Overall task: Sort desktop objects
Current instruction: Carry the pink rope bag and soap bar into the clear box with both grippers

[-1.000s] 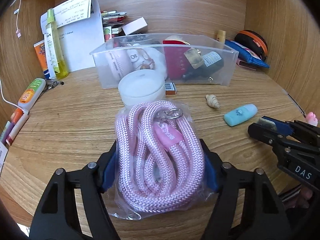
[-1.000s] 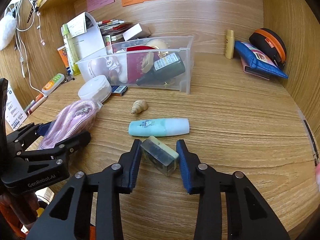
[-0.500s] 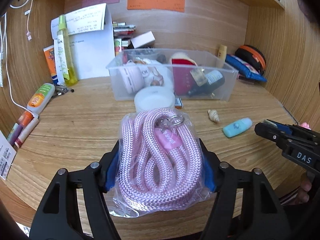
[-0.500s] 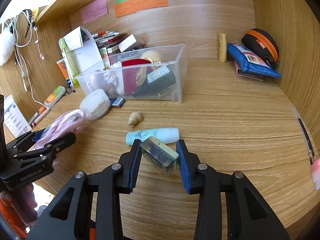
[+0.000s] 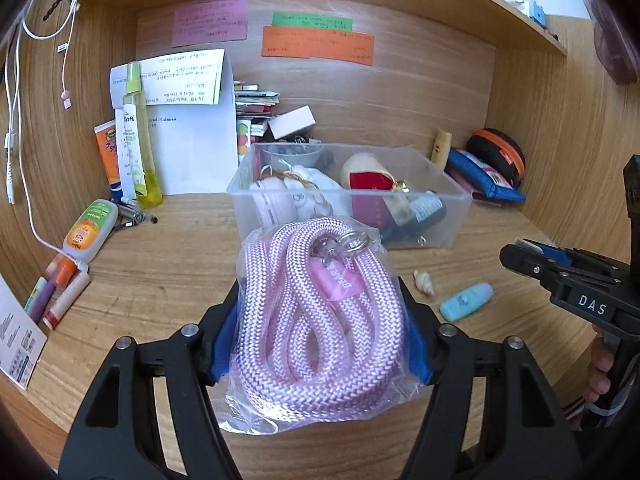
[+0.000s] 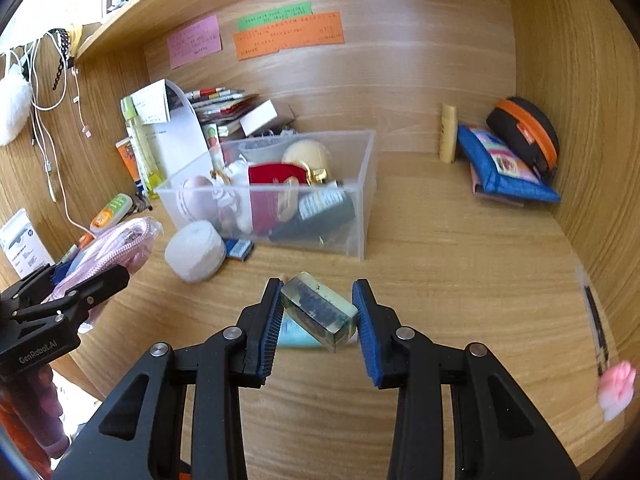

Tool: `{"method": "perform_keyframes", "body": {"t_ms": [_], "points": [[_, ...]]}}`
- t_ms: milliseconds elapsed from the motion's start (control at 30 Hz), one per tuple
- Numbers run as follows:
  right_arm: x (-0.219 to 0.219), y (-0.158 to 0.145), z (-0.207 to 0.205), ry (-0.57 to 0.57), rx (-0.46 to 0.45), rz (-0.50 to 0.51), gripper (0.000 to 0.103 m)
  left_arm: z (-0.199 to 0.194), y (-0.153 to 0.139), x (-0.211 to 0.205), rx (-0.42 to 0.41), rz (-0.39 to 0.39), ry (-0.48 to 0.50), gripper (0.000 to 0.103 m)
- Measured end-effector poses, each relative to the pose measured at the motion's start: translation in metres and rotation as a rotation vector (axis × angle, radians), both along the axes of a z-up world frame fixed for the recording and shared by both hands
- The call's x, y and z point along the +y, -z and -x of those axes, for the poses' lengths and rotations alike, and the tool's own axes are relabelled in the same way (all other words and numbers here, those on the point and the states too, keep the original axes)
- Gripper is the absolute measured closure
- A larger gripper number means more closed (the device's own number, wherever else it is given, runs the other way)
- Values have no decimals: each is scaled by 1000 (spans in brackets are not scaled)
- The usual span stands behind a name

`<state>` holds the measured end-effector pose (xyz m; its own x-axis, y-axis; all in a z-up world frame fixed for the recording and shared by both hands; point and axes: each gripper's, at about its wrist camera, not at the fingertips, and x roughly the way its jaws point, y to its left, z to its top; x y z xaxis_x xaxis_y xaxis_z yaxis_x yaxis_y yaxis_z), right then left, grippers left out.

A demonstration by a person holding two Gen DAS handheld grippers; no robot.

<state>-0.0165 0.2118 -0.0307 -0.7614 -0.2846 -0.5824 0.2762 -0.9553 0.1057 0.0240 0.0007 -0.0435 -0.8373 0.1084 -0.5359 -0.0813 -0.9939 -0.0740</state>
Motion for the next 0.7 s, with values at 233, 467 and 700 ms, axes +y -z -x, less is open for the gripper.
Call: {"method": "perform_keyframes", "body": {"t_ms": [233,467,700], "points": [[-6,-16,19,-15,26,-2,71,19,-18,-10,31,-25,-10,36],[-11,-31,45,-43,36,-2,71,41,-34,-16,43,-34,-3,36],[-18,-42,72,-59,49,-9,71,64,-49,-19,65,-21,8,36]]}}
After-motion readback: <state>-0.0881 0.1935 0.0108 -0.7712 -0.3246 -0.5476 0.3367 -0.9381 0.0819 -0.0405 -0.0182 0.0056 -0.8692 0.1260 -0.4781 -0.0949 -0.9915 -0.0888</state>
